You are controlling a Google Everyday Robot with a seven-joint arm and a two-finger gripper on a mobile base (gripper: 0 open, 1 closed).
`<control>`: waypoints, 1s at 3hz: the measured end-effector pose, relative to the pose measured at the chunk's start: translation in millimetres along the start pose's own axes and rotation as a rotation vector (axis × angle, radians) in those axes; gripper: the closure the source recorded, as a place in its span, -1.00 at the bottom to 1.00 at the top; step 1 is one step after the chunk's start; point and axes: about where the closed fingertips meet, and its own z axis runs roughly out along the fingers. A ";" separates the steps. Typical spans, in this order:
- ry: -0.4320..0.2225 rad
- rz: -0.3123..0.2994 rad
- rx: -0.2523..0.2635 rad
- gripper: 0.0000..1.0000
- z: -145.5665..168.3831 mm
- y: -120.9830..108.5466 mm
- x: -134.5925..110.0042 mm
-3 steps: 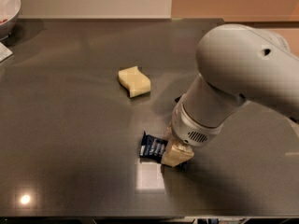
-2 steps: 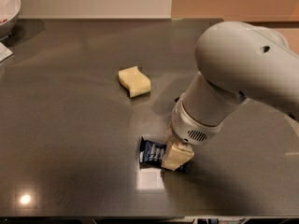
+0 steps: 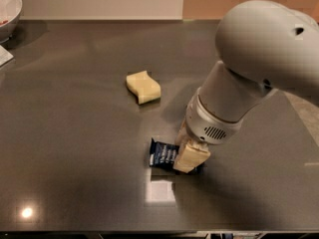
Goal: Pick rxbar blueberry
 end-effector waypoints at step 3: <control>-0.039 -0.059 0.006 1.00 -86.5 -14.7 -31.3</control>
Offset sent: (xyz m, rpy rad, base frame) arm 0.0140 -0.0003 0.0980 0.0420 -0.0034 0.0669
